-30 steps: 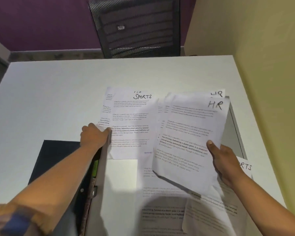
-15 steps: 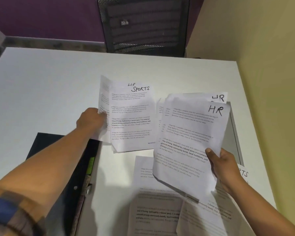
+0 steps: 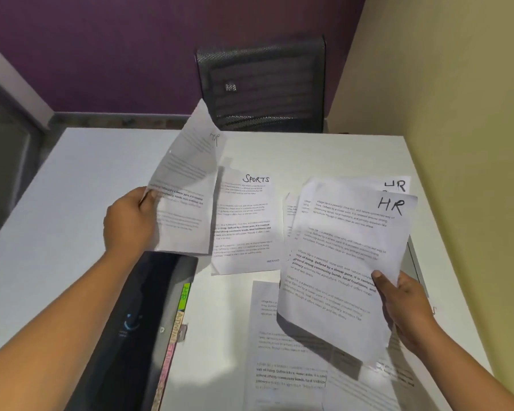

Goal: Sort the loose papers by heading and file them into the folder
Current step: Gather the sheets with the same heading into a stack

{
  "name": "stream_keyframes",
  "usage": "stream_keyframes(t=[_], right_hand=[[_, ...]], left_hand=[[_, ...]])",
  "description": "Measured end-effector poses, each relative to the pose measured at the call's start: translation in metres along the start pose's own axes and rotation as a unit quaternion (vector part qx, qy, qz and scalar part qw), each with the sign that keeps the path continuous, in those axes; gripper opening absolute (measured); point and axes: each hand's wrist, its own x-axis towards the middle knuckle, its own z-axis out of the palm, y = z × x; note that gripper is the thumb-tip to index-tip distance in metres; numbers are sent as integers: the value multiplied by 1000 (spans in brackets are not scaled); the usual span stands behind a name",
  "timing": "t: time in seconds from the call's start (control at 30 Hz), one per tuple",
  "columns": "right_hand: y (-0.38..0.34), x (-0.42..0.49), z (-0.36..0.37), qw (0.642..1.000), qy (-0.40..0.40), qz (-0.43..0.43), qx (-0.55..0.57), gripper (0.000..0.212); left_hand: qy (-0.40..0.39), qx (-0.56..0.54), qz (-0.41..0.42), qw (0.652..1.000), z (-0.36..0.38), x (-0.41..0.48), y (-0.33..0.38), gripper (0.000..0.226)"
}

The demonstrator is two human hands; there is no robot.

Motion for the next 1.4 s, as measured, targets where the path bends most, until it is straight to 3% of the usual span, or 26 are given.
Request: stream_keyframes(t=[0.07, 0.17, 0.23, 0.47, 0.53, 0.63, 0.7, 0.87, 1.0, 1.13, 1.2, 1.3, 1.4], right_hand=[[-3, -14, -4, 1000, 6, -7, -6, 20], [-5, -37, -6, 1000, -4, -13, -5, 21], [-6, -52, -5, 1000, -14, -8, 15, 21], [-7, -101, -3, 997, -63, -29, 36, 14], [-8, -112, -3, 994, -100, -38, 22, 12], [-9, -127, -8, 989, -133, -30, 51, 20], [-12, -137, -12, 987, -145, -24, 73, 24], [-10, -150, -25, 984, -149, -16, 91, 22], [-7, -156, -32, 984, -155, -38, 84, 24], [-5, -163, -37, 982, -159, -61, 78, 25], [-4, -163, -39, 982, -158, -66, 74, 24], [-4, -164, -42, 985, -141, -61, 82, 21], [-2, -159, -43, 984, -142, -46, 94, 15]], left_hand=[[-1, -104, -29, 994, -13, -34, 9, 31], [-35, -283, -97, 954, -28, -100, 31, 22], [-66, -332, -125, 933, -28, -142, 42, 20], [-236, -332, -121, 905, -16, -235, 79, 22], [-234, -272, -98, 928, -10, -245, 78, 24], [-164, -182, -69, 967, -2, -256, 70, 22], [-131, -174, -54, 974, -3, -261, 66, 23], [-290, -327, -134, 889, -11, -269, 60, 36], [-295, -343, -115, 884, -15, -284, 59, 7], [-287, -357, -113, 882, -13, -294, 56, 57], [-288, -354, -130, 880, -10, -297, 53, 68], [-302, -348, -131, 878, -12, -300, 54, 36], [-303, -350, -126, 878, -12, -302, 55, 28]])
